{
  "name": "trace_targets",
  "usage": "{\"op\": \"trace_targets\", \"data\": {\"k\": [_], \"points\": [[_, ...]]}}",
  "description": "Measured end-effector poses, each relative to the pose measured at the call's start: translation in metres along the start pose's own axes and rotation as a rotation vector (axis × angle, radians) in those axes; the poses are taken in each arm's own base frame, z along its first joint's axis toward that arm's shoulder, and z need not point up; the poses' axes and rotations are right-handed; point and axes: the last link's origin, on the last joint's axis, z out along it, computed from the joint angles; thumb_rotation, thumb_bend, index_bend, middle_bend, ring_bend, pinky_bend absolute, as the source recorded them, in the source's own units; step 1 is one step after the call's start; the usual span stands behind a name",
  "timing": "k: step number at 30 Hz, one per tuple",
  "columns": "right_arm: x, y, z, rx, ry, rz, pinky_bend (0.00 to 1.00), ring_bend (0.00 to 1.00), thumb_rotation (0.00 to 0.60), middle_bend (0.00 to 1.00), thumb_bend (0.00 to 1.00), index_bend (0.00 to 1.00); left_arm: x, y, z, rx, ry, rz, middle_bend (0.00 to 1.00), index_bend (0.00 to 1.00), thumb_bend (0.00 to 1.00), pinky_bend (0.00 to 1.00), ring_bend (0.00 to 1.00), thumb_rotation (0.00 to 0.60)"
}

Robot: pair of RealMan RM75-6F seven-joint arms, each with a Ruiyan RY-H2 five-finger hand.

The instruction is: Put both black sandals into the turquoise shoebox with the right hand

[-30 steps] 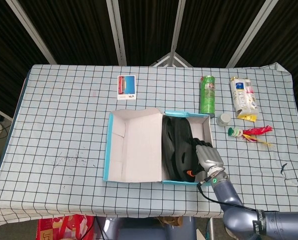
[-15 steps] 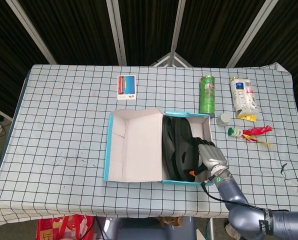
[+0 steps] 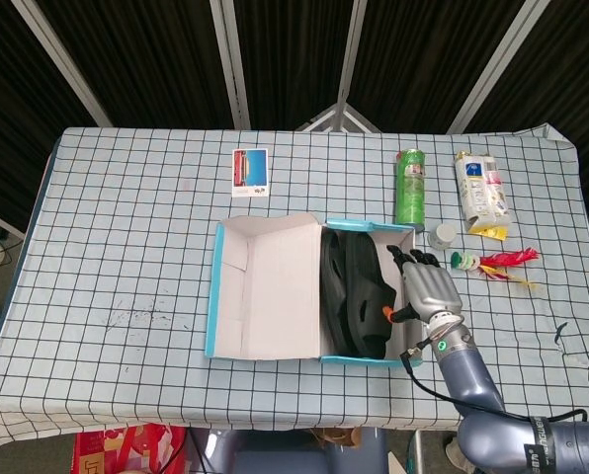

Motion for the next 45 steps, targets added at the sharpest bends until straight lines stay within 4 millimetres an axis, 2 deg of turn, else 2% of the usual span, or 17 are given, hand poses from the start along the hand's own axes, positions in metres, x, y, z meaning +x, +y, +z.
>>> {"op": "trace_targets", "data": {"k": [2, 3, 6, 10, 15, 25, 36, 42, 45], "points": [[0.001, -0.006, 0.000, 0.017, 0.035, 0.043, 0.18, 0.45, 0.600, 0.52, 0.66, 0.38, 0.000, 0.000, 0.000, 0.000, 0.001, 0.000, 0.03, 0.11, 0.37, 0.09, 0.00, 0.600], [0.001, -0.009, 0.000, 0.024, 0.049, 0.061, 0.27, 0.49, 0.600, 0.51, 0.68, 0.39, 0.000, 0.000, 0.000, 0.001, 0.001, 0.000, 0.03, 0.11, 0.37, 0.09, 0.00, 0.600], [-0.007, -0.020, 0.000, 0.055, 0.075, 0.111, 0.46, 0.54, 0.600, 0.48, 0.72, 0.43, 0.000, 0.000, -0.001, 0.002, 0.001, 0.000, 0.03, 0.11, 0.37, 0.09, 0.00, 0.600], [-0.021, -0.034, 0.008, 0.091, 0.083, 0.138, 0.47, 0.54, 0.600, 0.48, 0.75, 0.46, 0.000, 0.000, -0.001, 0.005, 0.001, 0.000, 0.02, 0.12, 0.37, 0.09, 0.00, 0.600], [-0.030, -0.040, 0.022, 0.090, 0.098, 0.150, 0.50, 0.54, 0.600, 0.48, 0.75, 0.48, 0.001, -0.002, 0.000, 0.011, 0.002, -0.002, 0.02, 0.12, 0.37, 0.09, 0.00, 0.600], [-0.050, -0.025, 0.043, 0.038, 0.045, 0.155, 0.60, 0.54, 0.600, 0.48, 0.75, 0.51, 0.000, -0.001, 0.001, 0.015, -0.001, 0.003, 0.02, 0.12, 0.37, 0.09, 0.00, 0.600], [-0.076, -0.020, 0.046, 0.051, 0.042, 0.016, 0.60, 0.54, 0.600, 0.48, 0.75, 0.55, -0.001, -0.001, 0.001, 0.016, -0.004, 0.005, 0.02, 0.11, 0.37, 0.09, 0.00, 0.600], [-0.071, -0.026, 0.042, 0.069, 0.080, 0.022, 0.60, 0.52, 0.600, 0.48, 0.75, 0.55, 0.000, -0.001, 0.002, 0.017, -0.004, 0.001, 0.02, 0.11, 0.37, 0.09, 0.00, 0.600], [-0.067, -0.030, 0.037, 0.084, 0.087, 0.032, 0.60, 0.47, 0.600, 0.45, 0.75, 0.49, 0.000, -0.001, 0.002, 0.015, -0.007, 0.000, 0.02, 0.11, 0.37, 0.09, 0.00, 0.600]]}}
